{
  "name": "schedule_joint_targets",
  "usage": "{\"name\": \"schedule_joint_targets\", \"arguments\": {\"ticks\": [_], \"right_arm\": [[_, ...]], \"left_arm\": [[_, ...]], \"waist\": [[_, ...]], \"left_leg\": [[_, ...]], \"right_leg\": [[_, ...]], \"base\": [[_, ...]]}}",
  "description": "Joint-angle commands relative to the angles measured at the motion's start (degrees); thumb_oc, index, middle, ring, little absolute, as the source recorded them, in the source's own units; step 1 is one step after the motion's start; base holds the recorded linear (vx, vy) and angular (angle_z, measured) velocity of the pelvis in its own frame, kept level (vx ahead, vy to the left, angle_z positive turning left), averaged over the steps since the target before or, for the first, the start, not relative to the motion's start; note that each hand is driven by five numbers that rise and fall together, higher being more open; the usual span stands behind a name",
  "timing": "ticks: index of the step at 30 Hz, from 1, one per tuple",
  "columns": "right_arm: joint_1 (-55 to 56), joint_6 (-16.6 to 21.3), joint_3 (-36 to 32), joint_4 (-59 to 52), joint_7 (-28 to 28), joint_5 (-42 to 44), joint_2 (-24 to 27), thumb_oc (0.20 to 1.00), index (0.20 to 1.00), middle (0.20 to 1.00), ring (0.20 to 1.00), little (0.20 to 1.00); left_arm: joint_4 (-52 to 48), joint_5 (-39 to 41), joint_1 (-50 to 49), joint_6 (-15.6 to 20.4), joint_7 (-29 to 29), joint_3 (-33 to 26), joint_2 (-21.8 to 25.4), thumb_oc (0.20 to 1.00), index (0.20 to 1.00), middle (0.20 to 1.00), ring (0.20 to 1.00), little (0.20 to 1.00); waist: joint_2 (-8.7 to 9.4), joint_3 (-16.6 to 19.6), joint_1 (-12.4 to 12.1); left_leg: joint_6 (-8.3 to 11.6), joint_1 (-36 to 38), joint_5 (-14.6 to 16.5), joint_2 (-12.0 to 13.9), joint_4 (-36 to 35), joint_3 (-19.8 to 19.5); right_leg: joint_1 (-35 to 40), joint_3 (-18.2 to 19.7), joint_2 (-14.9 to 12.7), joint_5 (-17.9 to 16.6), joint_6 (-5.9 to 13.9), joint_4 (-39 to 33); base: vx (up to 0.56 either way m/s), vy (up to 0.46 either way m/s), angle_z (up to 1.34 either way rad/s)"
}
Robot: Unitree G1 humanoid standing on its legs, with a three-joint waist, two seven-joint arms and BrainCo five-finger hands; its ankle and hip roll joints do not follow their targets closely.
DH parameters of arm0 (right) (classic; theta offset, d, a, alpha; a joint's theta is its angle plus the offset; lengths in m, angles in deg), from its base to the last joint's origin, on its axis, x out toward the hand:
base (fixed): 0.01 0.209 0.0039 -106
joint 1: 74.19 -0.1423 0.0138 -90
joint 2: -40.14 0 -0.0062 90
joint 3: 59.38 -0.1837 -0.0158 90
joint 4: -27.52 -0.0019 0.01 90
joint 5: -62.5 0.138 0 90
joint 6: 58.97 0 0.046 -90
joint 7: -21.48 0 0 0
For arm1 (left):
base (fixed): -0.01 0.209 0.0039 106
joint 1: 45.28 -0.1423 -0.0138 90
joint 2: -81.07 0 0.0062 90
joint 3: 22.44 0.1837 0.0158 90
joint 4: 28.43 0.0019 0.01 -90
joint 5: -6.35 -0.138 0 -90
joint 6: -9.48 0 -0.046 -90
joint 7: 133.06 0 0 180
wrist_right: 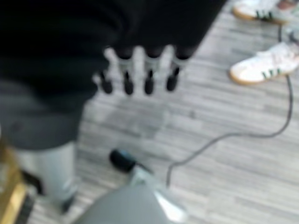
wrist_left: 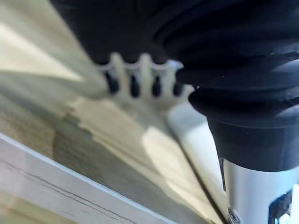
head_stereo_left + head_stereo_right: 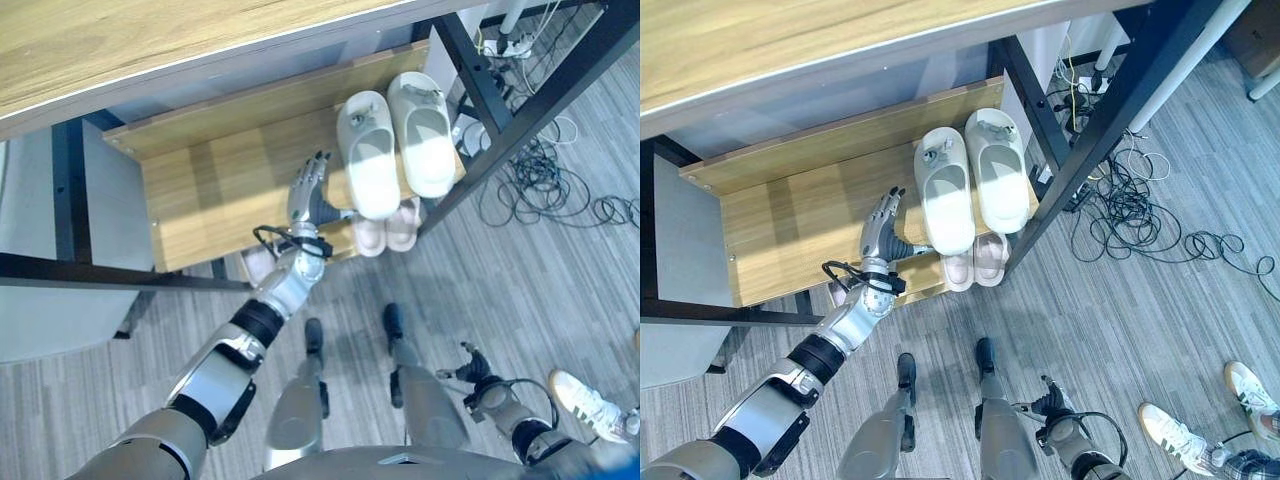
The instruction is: Arrange the slippers neatly on the shoe rack.
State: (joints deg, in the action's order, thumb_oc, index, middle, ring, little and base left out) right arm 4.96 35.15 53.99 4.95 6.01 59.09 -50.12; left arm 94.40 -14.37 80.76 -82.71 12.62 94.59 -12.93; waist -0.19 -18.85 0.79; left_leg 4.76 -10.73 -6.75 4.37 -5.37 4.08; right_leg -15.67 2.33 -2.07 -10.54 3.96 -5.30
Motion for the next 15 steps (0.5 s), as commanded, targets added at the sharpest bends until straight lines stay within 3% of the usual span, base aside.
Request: {"name": "schedule_joint_targets", "arguments": {"ticks": [1,15], "right_arm": [[-1.08,0.35,2.44,-0.62,-0.85,2.72,0.81,1.0,1.0,1.0,1.0,1.0],[-1.2,0.3,2.92,-0.21,-1.05,3.31,0.81,1.0,1.0,1.0,1.0,1.0]], "left_arm": [[1.59,2.84,4.45,1.78,0.17,1.68,-2.21,1.0,1.0,1.0,1.0,1.0],[3.97,3.83,7.78,1.47,0.03,2.78,-3.94,1.0,1.0,1.0,1.0,1.0]], "waist": [[-0.4,-0.43,0.56],[0.25,-0.45,1.24]], "left_leg": [[-2.01,-8.36,2.23,-0.27,6.42,-4.5],[-1.86,-8.64,2.19,0.01,6.64,-4.49]], "right_leg": [[-4.84,-2.06,-0.49,11.93,0.82,11.8],[-5.27,-1.94,-0.01,11.89,0.66,11.92]], "base": [[0.0,0.0,0.0],[0.0,0.0,0.0]]}}
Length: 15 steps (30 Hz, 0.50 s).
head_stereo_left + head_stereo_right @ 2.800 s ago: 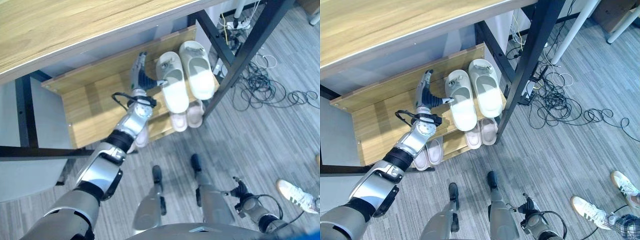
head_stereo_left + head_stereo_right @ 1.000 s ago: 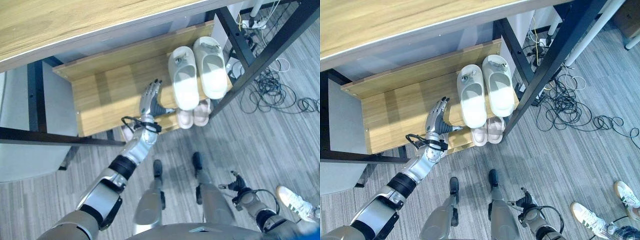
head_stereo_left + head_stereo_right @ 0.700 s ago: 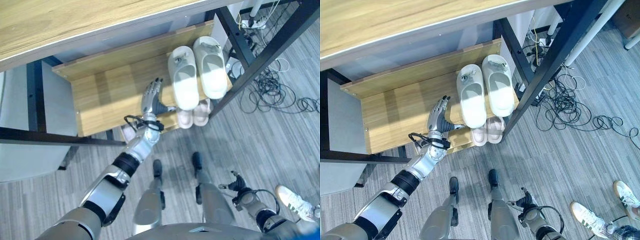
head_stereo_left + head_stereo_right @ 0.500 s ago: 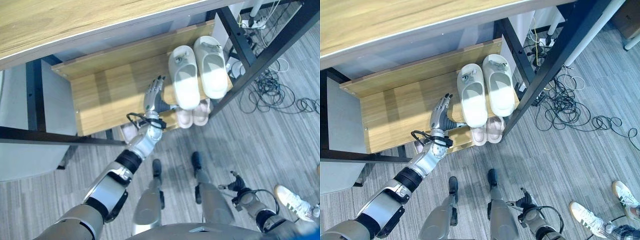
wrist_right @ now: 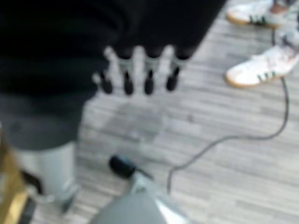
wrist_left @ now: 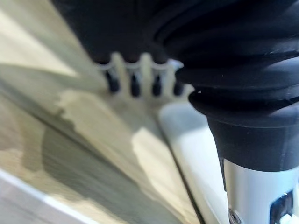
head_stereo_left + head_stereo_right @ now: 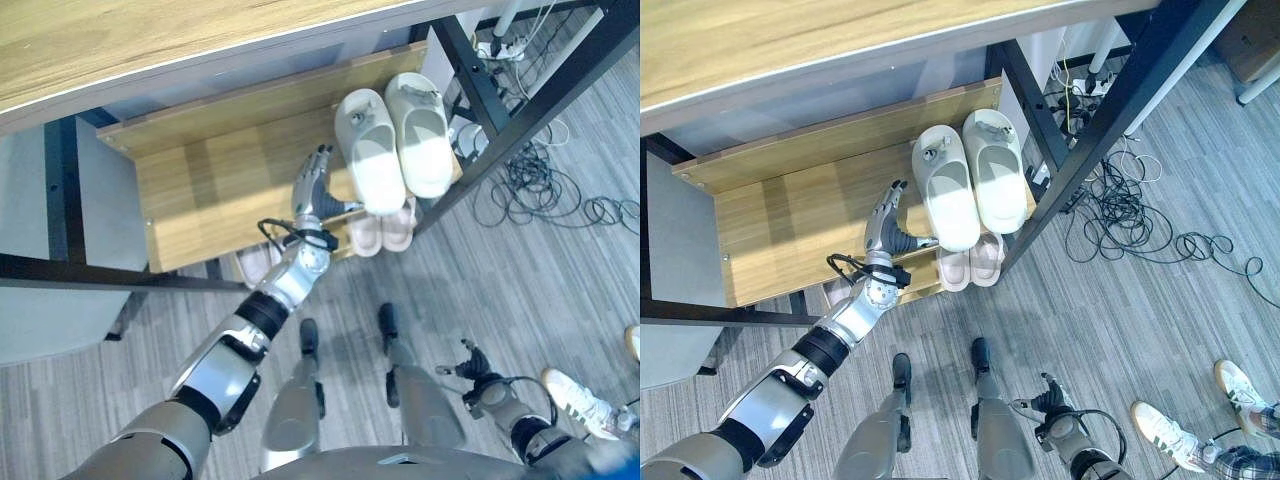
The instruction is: Arrange the slippers neatly on the shoe rack.
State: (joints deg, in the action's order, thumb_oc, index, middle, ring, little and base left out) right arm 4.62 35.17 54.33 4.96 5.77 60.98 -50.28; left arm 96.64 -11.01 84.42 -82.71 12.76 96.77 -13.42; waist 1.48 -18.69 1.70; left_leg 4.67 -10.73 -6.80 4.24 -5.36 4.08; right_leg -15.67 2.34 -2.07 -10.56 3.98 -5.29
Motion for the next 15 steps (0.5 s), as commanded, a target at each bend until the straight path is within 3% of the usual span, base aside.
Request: {"name": "schedule_joint_targets", "arguments": {"ticks": [1,15], "right_arm": [[-0.89,0.29,2.58,-0.27,-0.77,1.5,1.01,1.0,1.0,1.0,1.0,1.0],[-0.66,0.66,2.83,0.27,-0.74,1.23,0.91,1.0,1.0,1.0,1.0,1.0]], "left_arm": [[1.99,0.53,4.27,1.42,-0.16,0.64,-3.58,1.0,1.0,1.0,1.0,1.0],[4.4,-3.97,5.91,-0.05,-0.48,1.72,-3.2,1.0,1.0,1.0,1.0,1.0]], "waist": [[-1.38,-0.62,0.37],[-0.97,0.43,0.69]], "left_leg": [[-1.76,-8.66,2.24,0.16,6.68,-4.51],[-1.61,-8.43,2.55,0.42,6.71,-4.55]], "right_leg": [[-5.26,-1.98,0.0,11.9,0.63,11.93],[-4.88,-2.12,0.08,12.13,0.57,11.95]], "base": [[0.0,0.0,0.0],[0.0,0.0,0.0]]}}
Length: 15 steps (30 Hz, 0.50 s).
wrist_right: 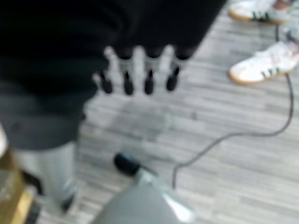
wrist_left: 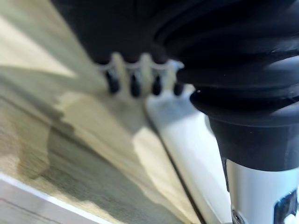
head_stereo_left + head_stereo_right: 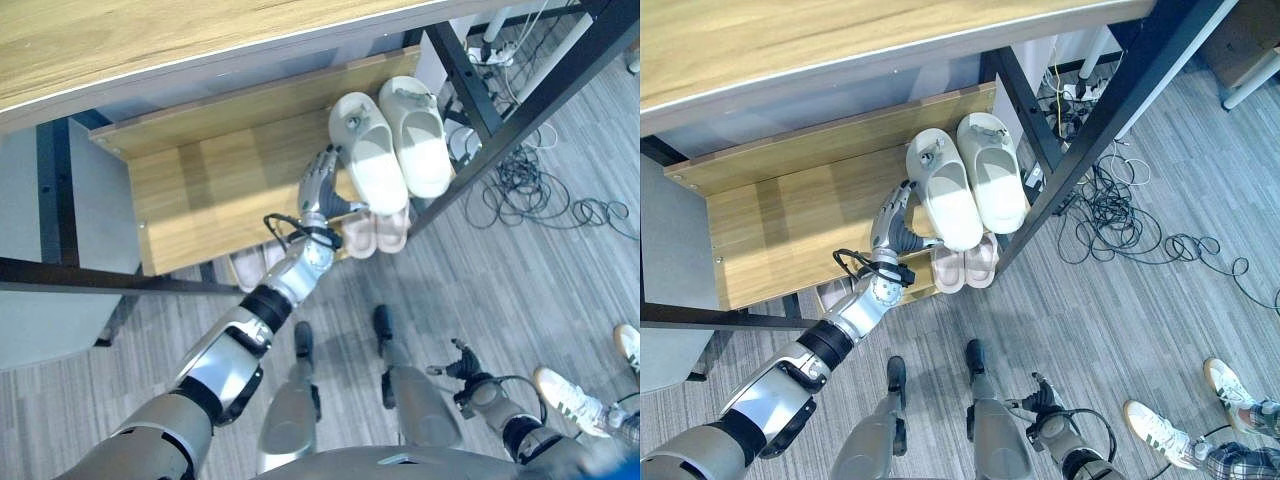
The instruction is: Arrange the slippers neatly on the shoe rack.
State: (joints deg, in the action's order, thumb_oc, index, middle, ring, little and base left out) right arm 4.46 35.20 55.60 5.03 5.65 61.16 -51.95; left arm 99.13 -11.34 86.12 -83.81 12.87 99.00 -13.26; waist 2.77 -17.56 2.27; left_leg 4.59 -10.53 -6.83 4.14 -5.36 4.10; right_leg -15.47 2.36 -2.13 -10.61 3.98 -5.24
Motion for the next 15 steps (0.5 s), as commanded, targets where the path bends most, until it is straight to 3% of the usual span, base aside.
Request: {"name": "schedule_joint_targets", "arguments": {"ticks": [1,9,15], "right_arm": [[-0.3,0.61,1.37,0.21,-0.55,0.97,2.61,1.0,1.0,1.0,1.0,1.0],[0.73,0.29,-0.01,0.23,0.08,0.25,2.15,1.0,1.0,1.0,1.0,1.0],[1.12,0.11,-0.74,0.49,0.68,0.79,1.35,1.0,1.0,1.0,1.0,1.0]], "left_arm": [[1.6,-3.84,3.98,0.93,-0.62,-0.91,-2.72,1.0,1.0,1.0,1.0,1.0],[-5.85,-5.24,-0.58,1.42,-0.19,-4.94,2.71,1.0,1.0,1.0,1.0,1.0],[-10.85,-3.06,-3.9,2.98,1.33,-7.23,3.99,1.0,1.0,1.0,1.0,1.0]], "waist": [[-2.25,-0.61,0.09],[-2.78,0.31,-0.94],[-3.12,0.6,-1.57]], "left_leg": [[-1.52,-8.59,2.61,0.54,6.76,-4.62],[-1.38,-8.19,2.74,0.35,6.63,-4.83],[-1.41,-7.94,2.61,0.23,6.45,-5.09]], "right_leg": [[-5.06,-2.19,0.12,12.2,0.58,11.94],[-4.07,-2.89,-0.19,12.39,0.68,11.76],[-3.56,-3.27,-0.32,12.37,0.71,11.66]], "base": [[0.0,0.0,0.0],[0.0,0.0,0.0],[0.0,0.0,0.0]]}}
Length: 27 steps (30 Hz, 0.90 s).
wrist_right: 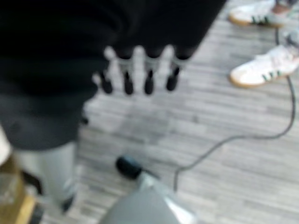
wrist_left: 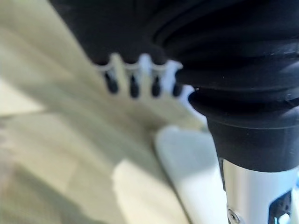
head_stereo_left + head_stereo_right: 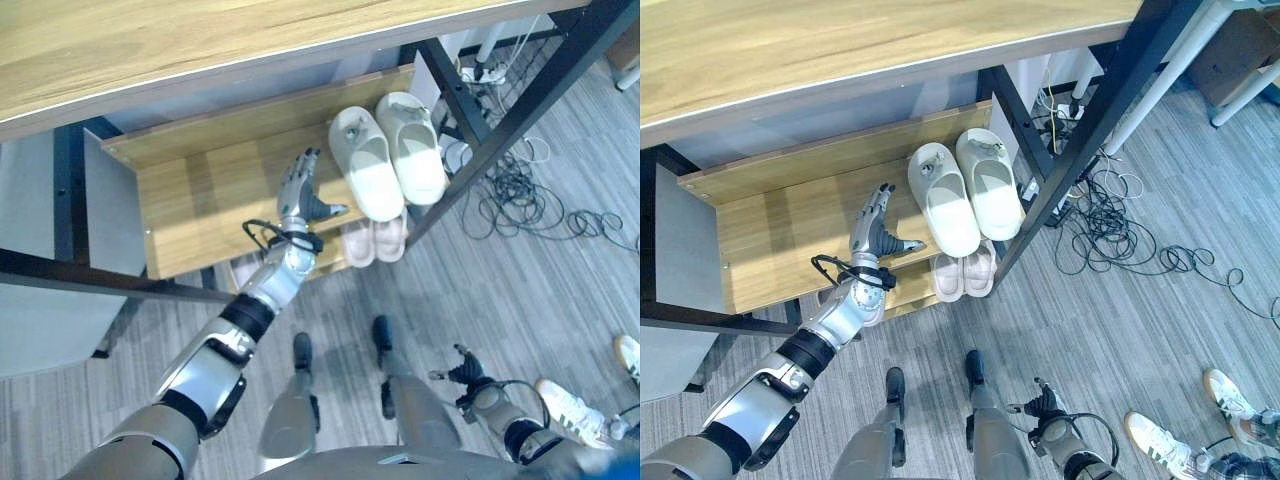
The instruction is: Arrange the slippers neatly on the shoe rack.
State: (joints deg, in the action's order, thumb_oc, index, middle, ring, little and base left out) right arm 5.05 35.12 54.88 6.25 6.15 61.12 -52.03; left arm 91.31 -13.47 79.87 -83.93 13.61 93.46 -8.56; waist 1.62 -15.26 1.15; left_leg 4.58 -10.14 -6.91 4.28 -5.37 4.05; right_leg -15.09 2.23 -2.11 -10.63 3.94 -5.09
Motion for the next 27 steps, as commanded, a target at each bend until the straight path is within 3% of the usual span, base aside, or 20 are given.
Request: {"name": "schedule_joint_targets", "arguments": {"ticks": [1,3,6,7,14,21,27], "right_arm": [[0.6,0.24,-0.18,-0.77,0.28,0.91,1.28,1.0,1.0,1.0,1.0,1.0],[0.63,0.24,-0.38,-0.78,0.25,0.99,1.11,1.0,1.0,1.0,1.0,1.0],[0.76,-0.54,-0.8,-0.57,0.12,0.38,0.51,1.0,1.0,1.0,1.0,1.0],[0.8,-0.54,-0.76,-0.57,0.12,0.37,0.48,1.0,1.0,1.0,1.0,1.0],[1.4,-0.57,-3.12,1.03,0.08,0.9,-0.16,1.0,1.0,1.0,1.0,1.0],[3.48,-0.71,-4.92,1.52,0.82,0.52,0.6,1.0,1.0,1.0,1.0,1.0],[4.55,-0.71,-6.66,0.95,1.92,1.13,1.43,1.0,1.0,1.0,1.0,1.0]], "left_arm": [[-3.77,-0.52,1.51,3.51,1.1,-1.81,-0.64,1.0,1.0,1.0,1.0,1.0],[-5.03,0.28,0.29,4.13,1.85,-2.08,-0.43,1.0,1.0,1.0,1.0,1.0],[-13.64,11.94,-8.09,9.51,6.57,-3.96,-0.41,1.0,1.0,1.0,1.0,1.0],[-13.84,11.99,-8.26,9.44,6.67,-4.02,-0.32,1.0,1.0,1.0,1.0,1.0],[-28.08,22.34,-21.86,15.11,16.7,-5.66,5.56,1.0,1.0,1.0,1.0,1.0],[-34.89,30.19,-34.58,17.18,22.09,-9.85,9.86,1.0,1.0,1.0,1.0,1.0],[-33.26,36.17,-42.12,17.16,26.81,-10.18,12.91,1.0,1.0,1.0,1.0,1.0]], "waist": [[-2.07,-1.67,-0.52],[-2.13,-1.59,-0.65],[-3.04,-1.66,-1.71],[-3.02,-1.62,-1.67],[-4.44,-2.35,-3.33],[-4.97,-1.77,-4.68],[-4.8,-0.86,-5.63]], "left_leg": [[-1.42,-8.19,2.72,0.05,6.36,-5.07],[-1.47,-8.09,2.75,0.01,6.3,-5.07],[-1.76,-7.95,2.84,-0.33,6.53,-5.19],[-1.76,-7.94,2.86,-0.33,6.56,-5.2],[-2.05,-7.86,3.16,-0.65,6.94,-5.38],[-2.09,-7.51,3.44,-0.83,7.32,-6.03],[-2.07,-6.23,3.59,-0.99,6.84,-6.85]], "right_leg": [[-3.88,-3.18,-0.35,12.39,0.75,11.53],[-3.8,-3.18,-0.35,12.37,0.77,11.57],[-3.45,-3.36,-0.5,12.38,0.85,11.77],[-3.44,-3.37,-0.5,12.39,0.85,11.78],[-3.21,-3.52,-0.61,12.53,1.1,12.31],[-2.01,-4.19,-0.75,12.85,1.4,12.35],[-0.16,-5.32,-1.01,13.21,1.92,12.23]], "base": [[0.0,0.0,0.0],[0.0,0.0,0.0],[0.0,0.0,0.0],[0.0,0.0,0.0],[0.0,0.003,0.01],[0.01,-0.001,0.08],[0.03,-0.003,0.12]]}}
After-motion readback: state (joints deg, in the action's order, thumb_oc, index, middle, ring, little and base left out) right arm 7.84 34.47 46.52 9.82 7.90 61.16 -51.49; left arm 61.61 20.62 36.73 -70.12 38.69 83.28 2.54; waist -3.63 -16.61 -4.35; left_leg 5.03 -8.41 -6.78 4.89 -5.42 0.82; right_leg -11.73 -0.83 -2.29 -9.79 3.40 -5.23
